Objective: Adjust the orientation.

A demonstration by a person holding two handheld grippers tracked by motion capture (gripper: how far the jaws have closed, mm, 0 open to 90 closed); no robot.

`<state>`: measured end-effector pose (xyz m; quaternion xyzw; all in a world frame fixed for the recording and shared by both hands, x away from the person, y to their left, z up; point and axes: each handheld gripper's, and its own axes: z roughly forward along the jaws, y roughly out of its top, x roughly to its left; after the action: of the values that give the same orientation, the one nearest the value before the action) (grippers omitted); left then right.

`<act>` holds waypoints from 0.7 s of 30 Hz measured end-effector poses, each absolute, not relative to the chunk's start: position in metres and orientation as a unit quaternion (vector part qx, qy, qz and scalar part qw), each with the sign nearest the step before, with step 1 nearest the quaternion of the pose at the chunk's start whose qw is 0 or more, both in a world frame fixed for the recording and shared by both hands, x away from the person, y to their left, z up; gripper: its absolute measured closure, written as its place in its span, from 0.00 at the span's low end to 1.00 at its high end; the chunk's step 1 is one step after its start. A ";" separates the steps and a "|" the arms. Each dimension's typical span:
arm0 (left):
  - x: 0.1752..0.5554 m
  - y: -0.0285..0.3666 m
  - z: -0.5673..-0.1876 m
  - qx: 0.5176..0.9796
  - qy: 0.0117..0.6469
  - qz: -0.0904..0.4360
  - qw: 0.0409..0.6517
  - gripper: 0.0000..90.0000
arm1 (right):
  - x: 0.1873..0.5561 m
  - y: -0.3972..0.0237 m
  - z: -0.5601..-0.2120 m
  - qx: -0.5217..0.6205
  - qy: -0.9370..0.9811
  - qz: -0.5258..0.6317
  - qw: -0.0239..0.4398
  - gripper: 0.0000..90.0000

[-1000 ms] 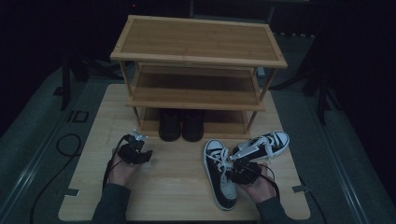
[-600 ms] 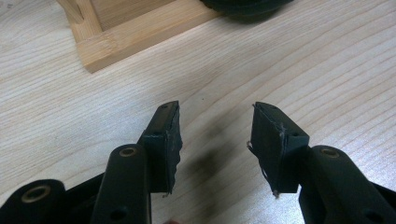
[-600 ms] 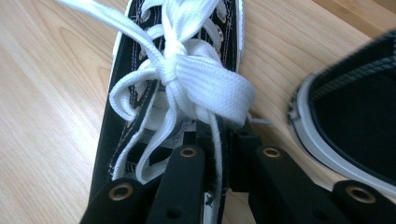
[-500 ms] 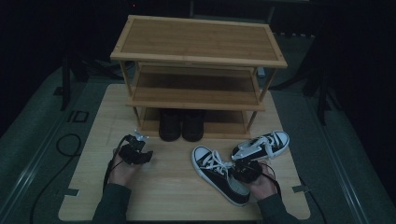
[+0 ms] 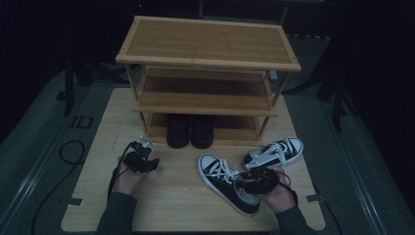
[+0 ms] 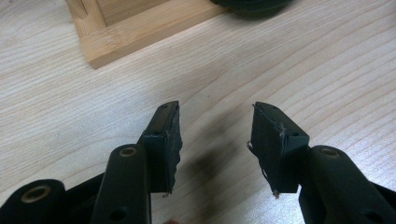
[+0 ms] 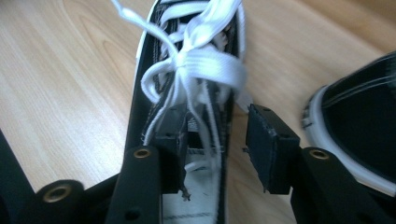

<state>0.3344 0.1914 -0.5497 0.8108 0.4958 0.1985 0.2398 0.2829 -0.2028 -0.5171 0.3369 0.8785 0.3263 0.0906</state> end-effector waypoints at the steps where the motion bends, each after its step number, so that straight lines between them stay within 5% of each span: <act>1: 0.334 0.191 -0.550 0.811 0.495 0.198 0.240 0.59 | 0.282 -0.204 -0.515 0.336 0.878 0.326 0.098 0.63; 21: 0.335 0.192 -0.551 0.812 0.495 0.198 0.237 0.59 | 0.321 -0.236 -0.491 0.394 0.842 0.334 0.157 0.65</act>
<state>0.3352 0.1919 -0.5511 0.8119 0.4952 0.1979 0.2373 0.3210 -0.2358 -0.4913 0.3939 0.8416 0.3342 0.1574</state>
